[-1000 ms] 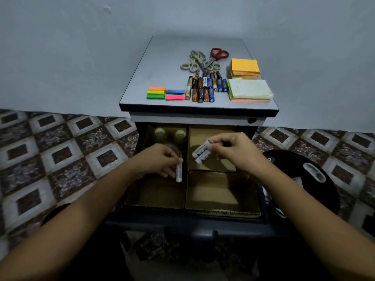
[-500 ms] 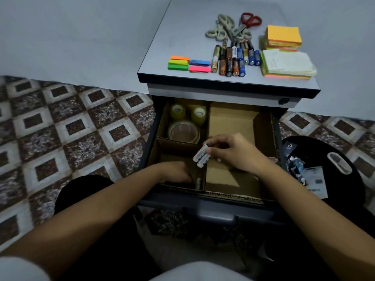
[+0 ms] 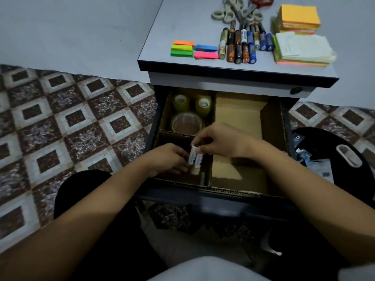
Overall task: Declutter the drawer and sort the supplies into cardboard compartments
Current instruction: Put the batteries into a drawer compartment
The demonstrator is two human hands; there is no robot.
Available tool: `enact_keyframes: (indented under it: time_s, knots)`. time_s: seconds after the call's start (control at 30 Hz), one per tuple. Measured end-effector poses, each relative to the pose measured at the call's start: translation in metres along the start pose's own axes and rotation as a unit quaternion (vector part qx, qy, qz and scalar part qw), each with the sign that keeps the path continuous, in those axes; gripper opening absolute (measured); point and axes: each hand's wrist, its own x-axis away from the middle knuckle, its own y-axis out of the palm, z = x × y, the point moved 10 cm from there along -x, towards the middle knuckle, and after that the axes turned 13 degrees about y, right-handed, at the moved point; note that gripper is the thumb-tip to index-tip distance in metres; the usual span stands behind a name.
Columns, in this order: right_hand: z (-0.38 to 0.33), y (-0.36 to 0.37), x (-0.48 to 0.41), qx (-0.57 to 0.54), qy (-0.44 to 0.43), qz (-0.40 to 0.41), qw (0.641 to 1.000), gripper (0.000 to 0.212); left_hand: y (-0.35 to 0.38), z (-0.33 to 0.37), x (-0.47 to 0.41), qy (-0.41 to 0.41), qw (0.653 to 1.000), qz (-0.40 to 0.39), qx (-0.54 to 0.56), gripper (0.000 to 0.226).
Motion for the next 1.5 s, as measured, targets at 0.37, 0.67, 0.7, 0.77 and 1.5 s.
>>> enact_keyframes:
  time_s: [0.37, 0.67, 0.7, 0.77, 1.5]
  knots:
    - [-0.003, -0.003, -0.008, 0.055, 0.017, 0.043, 0.997, 0.029, -0.001, -0.006, 0.000, -0.016, 0.995, 0.006, -0.095, 0.020]
    - [0.004, -0.008, -0.004, 0.023, 0.031, 0.036, 0.999, 0.026, 0.027, 0.001, -0.010, -0.027, 0.947, -0.104, -0.303, 0.040]
    - [0.005, -0.008, -0.003, 0.017, 0.032, 0.034, 0.999, 0.026, 0.025, 0.000, -0.010, -0.024, 0.950, -0.095, -0.297, 0.040]
    - [0.007, -0.008, -0.003, 0.006, 0.034, 0.033, 0.999, 0.025, 0.020, -0.004, -0.011, -0.021, 0.961, -0.067, -0.269, 0.032]
    - [0.021, -0.011, 0.019, -0.125, 0.042, 0.095, 0.987, 0.009, 0.001, 0.041, 0.007, 0.119, 0.988, 0.044, -0.092, 0.016]
